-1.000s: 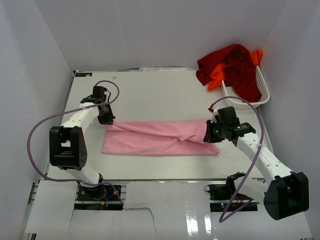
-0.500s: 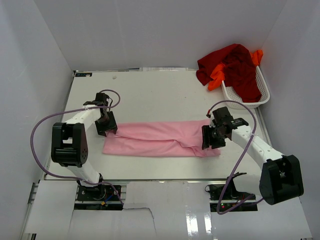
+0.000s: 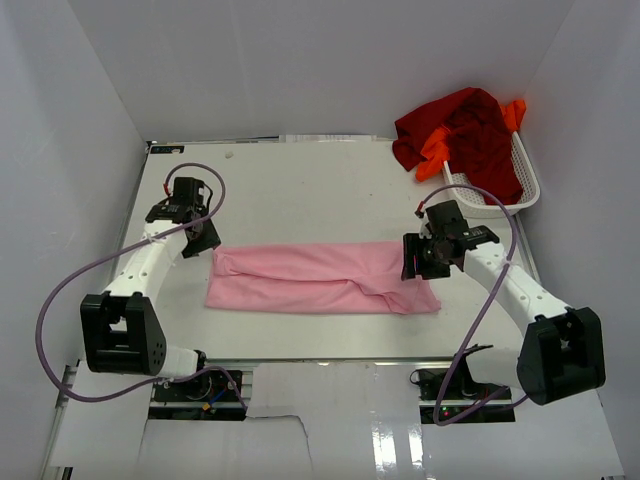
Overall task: Fold and stack the t-shirts
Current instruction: Fold the other side of the tshirt into a rectangle
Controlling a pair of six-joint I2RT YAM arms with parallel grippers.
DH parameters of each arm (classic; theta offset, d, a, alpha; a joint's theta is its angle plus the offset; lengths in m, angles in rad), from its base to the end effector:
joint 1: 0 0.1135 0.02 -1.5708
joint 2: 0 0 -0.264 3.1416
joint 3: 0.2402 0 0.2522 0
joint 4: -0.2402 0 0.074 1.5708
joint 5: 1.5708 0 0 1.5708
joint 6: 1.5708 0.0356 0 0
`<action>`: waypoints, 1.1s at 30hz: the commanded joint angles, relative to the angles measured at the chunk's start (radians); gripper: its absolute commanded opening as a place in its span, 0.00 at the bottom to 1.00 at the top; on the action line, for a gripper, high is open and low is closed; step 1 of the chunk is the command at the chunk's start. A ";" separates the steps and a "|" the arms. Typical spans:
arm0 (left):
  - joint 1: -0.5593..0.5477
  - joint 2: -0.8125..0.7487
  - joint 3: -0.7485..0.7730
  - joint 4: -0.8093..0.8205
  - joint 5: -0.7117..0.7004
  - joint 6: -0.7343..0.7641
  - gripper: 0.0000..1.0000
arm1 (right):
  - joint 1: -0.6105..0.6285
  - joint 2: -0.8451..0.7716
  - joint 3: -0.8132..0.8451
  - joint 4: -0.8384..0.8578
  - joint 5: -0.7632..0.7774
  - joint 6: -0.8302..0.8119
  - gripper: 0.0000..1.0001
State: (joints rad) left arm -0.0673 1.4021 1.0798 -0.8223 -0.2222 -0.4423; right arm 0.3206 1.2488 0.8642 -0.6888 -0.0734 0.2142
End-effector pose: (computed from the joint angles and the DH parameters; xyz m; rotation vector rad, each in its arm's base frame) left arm 0.2719 -0.0105 0.2541 -0.5613 2.6125 0.1427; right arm 0.2253 0.0776 0.2314 -0.1667 2.6627 0.2735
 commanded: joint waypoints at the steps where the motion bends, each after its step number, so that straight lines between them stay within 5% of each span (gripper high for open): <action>1: 0.001 -0.019 0.016 0.049 -0.002 -0.004 0.54 | -0.005 0.035 0.047 0.090 0.008 0.030 0.62; 19: 0.040 0.368 0.210 0.155 0.167 0.005 0.55 | -0.067 0.343 0.183 0.255 -0.032 0.063 0.62; 33: 0.040 0.367 0.195 0.161 0.199 0.027 0.55 | -0.095 0.492 0.211 0.282 -0.012 0.067 0.62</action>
State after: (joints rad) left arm -0.0296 1.8160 1.2640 -0.6720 -0.0433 -0.4301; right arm 0.2371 1.7157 1.0409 -0.4366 -0.0959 0.2779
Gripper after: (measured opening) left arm 0.549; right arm 0.615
